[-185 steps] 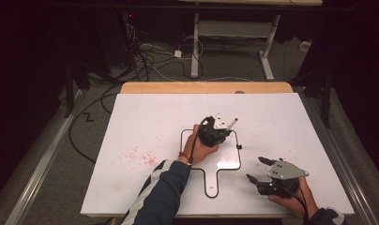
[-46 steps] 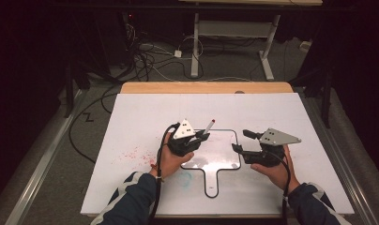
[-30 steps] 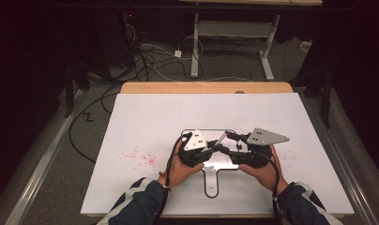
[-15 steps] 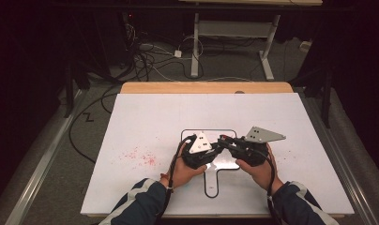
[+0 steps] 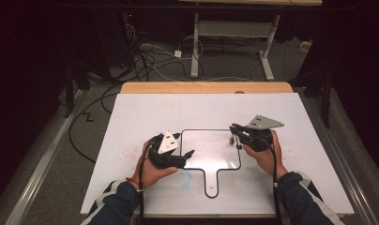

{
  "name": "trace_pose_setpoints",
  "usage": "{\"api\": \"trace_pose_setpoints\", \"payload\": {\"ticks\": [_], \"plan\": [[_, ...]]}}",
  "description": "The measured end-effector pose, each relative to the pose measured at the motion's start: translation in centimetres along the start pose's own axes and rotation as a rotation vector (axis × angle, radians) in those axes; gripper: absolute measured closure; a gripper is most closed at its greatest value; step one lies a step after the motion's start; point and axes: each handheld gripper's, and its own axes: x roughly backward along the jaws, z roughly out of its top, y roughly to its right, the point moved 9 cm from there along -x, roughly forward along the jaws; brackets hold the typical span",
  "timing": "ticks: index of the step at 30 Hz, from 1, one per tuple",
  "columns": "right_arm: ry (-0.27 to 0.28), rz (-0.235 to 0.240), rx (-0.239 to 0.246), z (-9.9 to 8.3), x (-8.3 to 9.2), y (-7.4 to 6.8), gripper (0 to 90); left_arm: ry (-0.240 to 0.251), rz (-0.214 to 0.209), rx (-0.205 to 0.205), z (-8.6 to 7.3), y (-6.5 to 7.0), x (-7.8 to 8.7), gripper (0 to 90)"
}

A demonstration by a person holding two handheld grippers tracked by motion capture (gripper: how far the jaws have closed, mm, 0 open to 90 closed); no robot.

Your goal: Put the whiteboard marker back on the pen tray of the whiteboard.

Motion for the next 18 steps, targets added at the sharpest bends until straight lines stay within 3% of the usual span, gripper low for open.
{"api": "trace_pose_setpoints", "payload": {"ticks": [4,9,12,15,17,18], "plan": [[-0.025,-0.077,0.067,0.3,-1.1,1.3,81.4,-0.023,0.024,0.030,-2.5,-0.7,2.2,21.9],[0.000,-0.058,0.046,0.5,-1.7,1.6,81.5,-0.049,0.054,0.039,-4.7,-0.9,4.3,21.8],[-0.009,0.002,0.030,0.6,-1.4,0.7,81.5,-0.054,0.058,0.060,-5.7,-0.9,5.4,21.5],[-0.037,0.042,0.050,0.7,-1.2,0.0,81.5,-0.061,0.058,0.063,-6.6,-0.6,6.2,21.5],[-0.050,0.014,0.058,0.8,-1.5,0.4,81.5,-0.074,0.068,0.067,-7.0,-0.5,6.5,20.9],[-0.058,-0.023,0.077,0.8,-1.7,0.8,81.6,-0.073,0.070,0.070,-7.2,-0.4,6.6,19.6]]}}
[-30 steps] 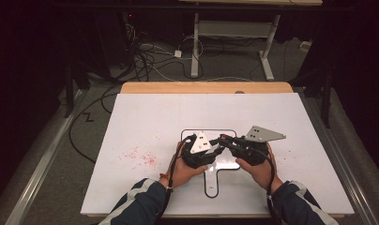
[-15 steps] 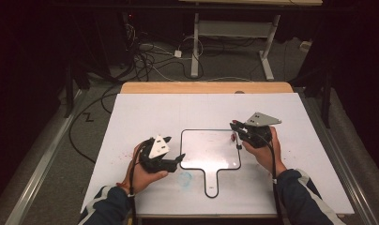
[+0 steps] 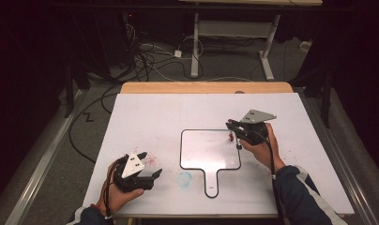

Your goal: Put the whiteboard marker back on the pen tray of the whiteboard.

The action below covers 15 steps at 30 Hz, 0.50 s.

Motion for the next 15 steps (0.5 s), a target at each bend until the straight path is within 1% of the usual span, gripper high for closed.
{"api": "trace_pose_setpoints", "payload": {"ticks": [1,3,4,6,7,9,10,11,12,15], "plan": [[-0.005,-0.030,0.009,0.0,-0.3,0.4,81.6,0.001,0.006,-0.006,-0.1,0.0,0.1,19.4],[0.004,-0.014,-0.027,0.0,-0.5,0.8,81.5,0.005,0.011,-0.011,-0.2,-0.1,0.2,19.4],[0.004,0.004,-0.035,0.0,-0.4,0.6,81.5,0.011,0.007,-0.010,-0.1,-0.1,0.3,19.3],[0.010,0.076,-0.066,0.1,0.1,-0.4,81.5,0.016,0.008,-0.015,-0.1,-0.2,0.3,19.3],[0.006,0.096,-0.061,0.0,0.5,-1.0,81.5,0.015,0.011,-0.015,-0.1,-0.2,0.2,19.3],[-0.006,0.112,-0.031,-0.2,1.2,-1.8,81.5,0.015,0.011,-0.016,-0.1,-0.3,0.2,19.3],[-0.006,0.124,-0.033,-0.3,1.6,-2.2,81.5,0.014,0.014,-0.017,-0.1,-0.3,0.2,19.3],[-0.003,0.127,-0.028,-0.4,1.8,-2.4,81.5,0.018,0.013,-0.015,-0.1,-0.3,0.2,19.3],[-0.001,0.120,-0.016,-0.5,1.9,-2.4,81.5,0.020,0.013,-0.014,0.0,-0.3,0.2,19.3],[0.010,0.075,-0.010,-0.5,1.5,-1.8,81.6,0.024,0.007,-0.017,0.2,-0.1,0.1,19.3]]}}
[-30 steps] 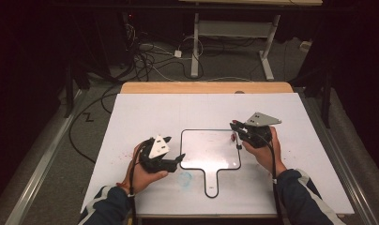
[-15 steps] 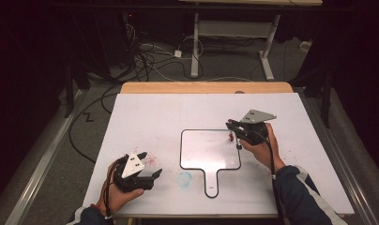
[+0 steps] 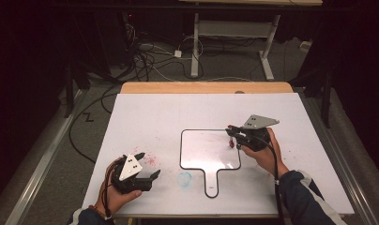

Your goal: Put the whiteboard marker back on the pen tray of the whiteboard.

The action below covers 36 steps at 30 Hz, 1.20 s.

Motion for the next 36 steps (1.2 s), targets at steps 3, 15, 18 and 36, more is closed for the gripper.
{"api": "trace_pose_setpoints", "payload": {"ticks": [3,15,18,36], "plan": [[0.028,-0.045,0.000,0.3,-1.0,0.9,81.6,-0.007,-0.007,-0.012,0.1,0.3,-0.5,19.3],[0.075,0.051,-0.128,2.6,-4.4,-2.2,81.6,0.010,-0.022,-0.010,0.5,0.3,-0.4,19.3],[0.074,0.051,-0.098,3.3,-5.2,-3.5,81.6,0.011,-0.023,-0.012,0.4,0.3,-0.4,19.3],[0.014,-0.059,-0.132,0.5,-1.2,0.9,81.6,-0.003,-0.033,-0.009,0.3,0.7,-0.6,19.4]]}}
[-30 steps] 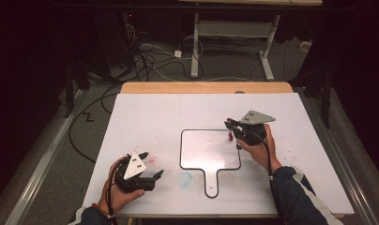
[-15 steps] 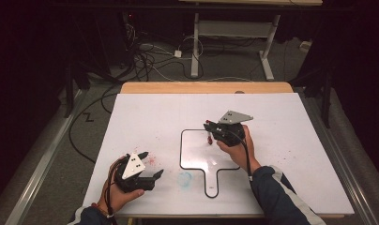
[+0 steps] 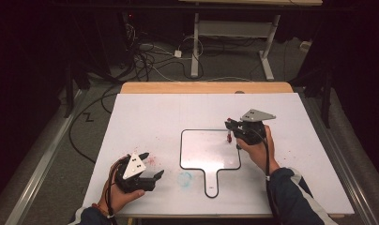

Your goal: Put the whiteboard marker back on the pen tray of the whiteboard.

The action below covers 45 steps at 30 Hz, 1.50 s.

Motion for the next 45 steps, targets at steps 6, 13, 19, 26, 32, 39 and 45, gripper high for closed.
{"api": "trace_pose_setpoints", "payload": {"ticks": [6,13,19,26,32,39,45], "plan": [[-0.004,0.047,0.011,-0.4,1.0,-0.9,81.6,0.000,-0.006,-0.006,0.2,0.2,-0.1,19.5],[-0.004,-0.046,0.027,-0.5,0.8,0.5,81.7,0.000,-0.012,-0.006,0.2,0.2,-0.2,19.5],[0.055,-0.006,0.000,0.6,-1.4,-1.1,81.6,-0.002,-0.021,-0.007,0.2,0.4,-0.4,20.3],[0.078,0.055,0.026,1.8,-3.4,-4.4,81.6,-0.010,-0.027,-0.020,0.1,0.6,-0.6,20.2],[0.055,-0.014,0.054,1.5,-3.1,-3.1,81.6,-0.001,-0.024,-0.017,0.1,0.5,-0.3,20.2],[0.081,-0.043,0.029,1.6,-3.5,-2.0,81.6,-0.003,-0.027,-0.017,0.2,0.7,-0.3,20.2],[0.111,0.067,0.012,2.4,-4.7,-5.5,81.6,-0.007,-0.030,-0.021,0.1,0.7,-0.4,20.2]]}}
